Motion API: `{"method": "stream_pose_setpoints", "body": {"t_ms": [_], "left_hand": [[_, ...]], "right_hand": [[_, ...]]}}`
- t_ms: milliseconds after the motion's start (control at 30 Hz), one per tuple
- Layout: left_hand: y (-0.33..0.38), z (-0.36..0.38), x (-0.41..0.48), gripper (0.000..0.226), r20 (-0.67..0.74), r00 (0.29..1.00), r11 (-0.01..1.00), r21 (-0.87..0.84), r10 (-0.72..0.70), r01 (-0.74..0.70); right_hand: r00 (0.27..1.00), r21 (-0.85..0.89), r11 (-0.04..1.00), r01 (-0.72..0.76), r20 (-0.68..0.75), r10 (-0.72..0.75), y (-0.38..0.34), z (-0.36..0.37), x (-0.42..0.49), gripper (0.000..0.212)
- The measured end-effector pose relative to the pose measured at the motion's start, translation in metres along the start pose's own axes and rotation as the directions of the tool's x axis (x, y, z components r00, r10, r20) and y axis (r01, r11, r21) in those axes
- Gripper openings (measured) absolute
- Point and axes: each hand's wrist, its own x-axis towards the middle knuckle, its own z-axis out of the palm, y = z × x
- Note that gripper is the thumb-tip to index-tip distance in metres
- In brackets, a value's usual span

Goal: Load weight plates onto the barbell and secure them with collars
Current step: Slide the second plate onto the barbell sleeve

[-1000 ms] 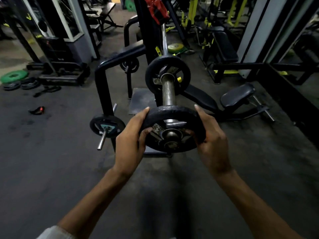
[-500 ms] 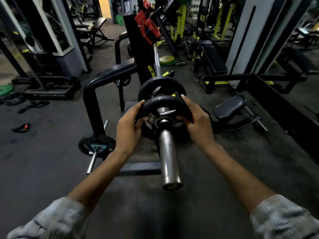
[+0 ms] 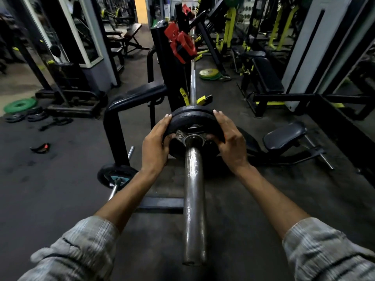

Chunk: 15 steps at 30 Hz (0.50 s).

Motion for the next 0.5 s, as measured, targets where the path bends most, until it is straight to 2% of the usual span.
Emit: {"method": "stream_pose_setpoints", "body": {"t_ms": [167, 300, 400, 500], "left_hand": [[0.001, 0.000, 0.001, 0.060, 0.004, 1.000, 1.000, 0.010, -0.014, 0.014], [0.003, -0.011, 0.006, 0.057, 0.074, 0.997, 1.000, 0.010, -0.012, 0.011], [0.002, -0.033, 0.013, 0.056, 0.127, 0.992, 0.996, 0.089, 0.002, -0.013], [-0.005, -0.068, 0.019, 0.057, 0.145, 0.989, 0.984, 0.169, 0.038, -0.063]], "right_hand": [[1.000, -0.007, 1.000, 0.002, 0.008, -0.002, -0.001, -0.002, 0.002, 0.073], [1.000, -0.071, 0.997, 0.000, 0.022, 0.002, -0.008, -0.010, 0.003, 0.074], [0.999, -0.195, 0.980, 0.026, 0.025, -0.022, -0.022, -0.022, 0.013, 0.070], [0.995, -0.227, 0.969, 0.097, 0.017, -0.096, -0.050, -0.030, 0.029, 0.065]]}}
